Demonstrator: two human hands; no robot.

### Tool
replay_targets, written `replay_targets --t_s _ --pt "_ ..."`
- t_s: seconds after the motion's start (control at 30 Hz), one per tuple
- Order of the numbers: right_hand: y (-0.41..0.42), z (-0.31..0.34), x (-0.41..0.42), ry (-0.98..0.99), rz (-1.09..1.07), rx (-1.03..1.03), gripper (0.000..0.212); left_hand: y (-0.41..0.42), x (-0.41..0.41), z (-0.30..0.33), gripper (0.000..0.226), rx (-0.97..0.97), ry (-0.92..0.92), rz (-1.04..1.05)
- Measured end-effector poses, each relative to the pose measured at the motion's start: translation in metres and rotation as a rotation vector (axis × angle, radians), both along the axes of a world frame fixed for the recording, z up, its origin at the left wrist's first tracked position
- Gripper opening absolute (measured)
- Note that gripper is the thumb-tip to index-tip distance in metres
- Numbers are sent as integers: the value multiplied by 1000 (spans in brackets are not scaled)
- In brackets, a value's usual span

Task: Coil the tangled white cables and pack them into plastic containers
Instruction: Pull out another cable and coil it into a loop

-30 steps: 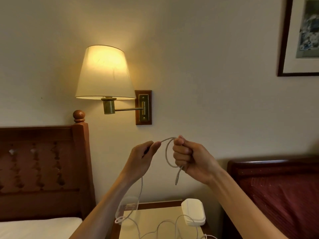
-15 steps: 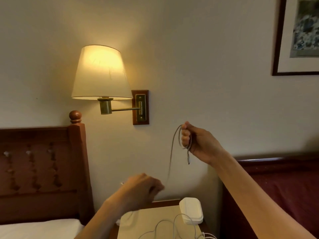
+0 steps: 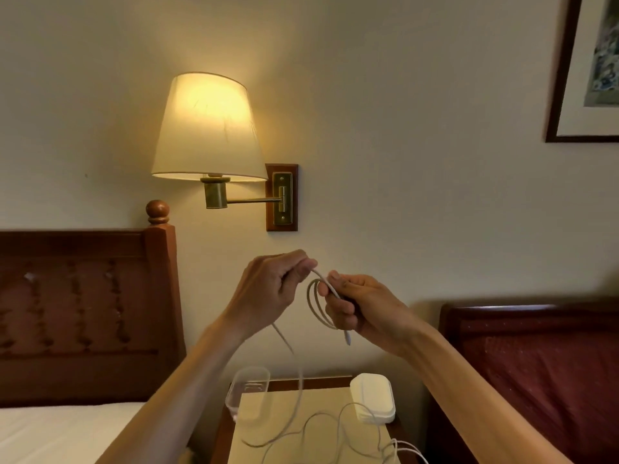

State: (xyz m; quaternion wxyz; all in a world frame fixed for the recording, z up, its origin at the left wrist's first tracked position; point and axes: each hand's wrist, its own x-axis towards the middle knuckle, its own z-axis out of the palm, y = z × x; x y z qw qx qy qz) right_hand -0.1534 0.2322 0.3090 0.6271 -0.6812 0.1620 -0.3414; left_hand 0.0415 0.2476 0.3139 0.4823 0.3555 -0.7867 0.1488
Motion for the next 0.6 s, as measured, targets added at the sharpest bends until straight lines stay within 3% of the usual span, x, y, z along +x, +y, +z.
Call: replay_targets --t_s 0.13,0.3,0.43,0.53,0.6 --pt "3 3 1 -85 97 177 37 -10 -3 -14 34 65 96 -52" --pt "-8 3 -3 -324 244 460 34 -22 9 -38 36 135 150 -99" --pt "-14 8 -13 -385 202 455 30 -32 39 -73 39 200 207 -98" --pt "-19 21 -26 -452 159 433 28 -39 64 -104 28 240 235 -5" --pt "-20 27 -28 -423 52 384 27 -36 69 -118 28 367 254 101"
